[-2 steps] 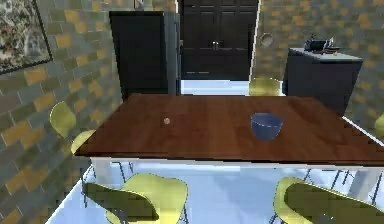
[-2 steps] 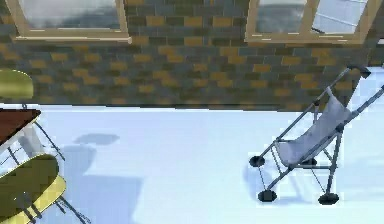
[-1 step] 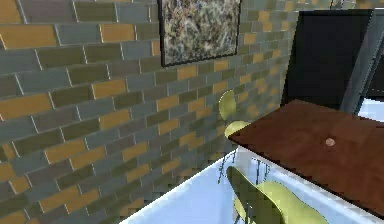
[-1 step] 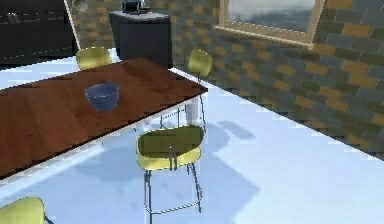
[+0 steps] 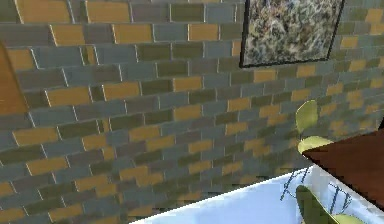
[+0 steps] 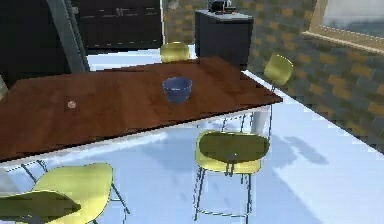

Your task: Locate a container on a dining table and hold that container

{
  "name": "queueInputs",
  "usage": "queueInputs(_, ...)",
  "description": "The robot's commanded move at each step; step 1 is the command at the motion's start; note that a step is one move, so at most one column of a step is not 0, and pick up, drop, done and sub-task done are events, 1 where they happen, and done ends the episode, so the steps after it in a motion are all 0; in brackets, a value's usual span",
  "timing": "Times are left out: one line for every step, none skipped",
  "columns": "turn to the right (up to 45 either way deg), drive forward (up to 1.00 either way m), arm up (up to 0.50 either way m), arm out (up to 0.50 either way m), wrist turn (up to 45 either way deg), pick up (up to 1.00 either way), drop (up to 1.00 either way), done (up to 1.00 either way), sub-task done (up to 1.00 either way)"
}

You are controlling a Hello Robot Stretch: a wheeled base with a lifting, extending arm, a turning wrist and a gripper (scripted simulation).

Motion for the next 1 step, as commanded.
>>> queueInputs(45.0,0.0,0.0,0.0,0.0,0.0,0.0,0.0,0.0)
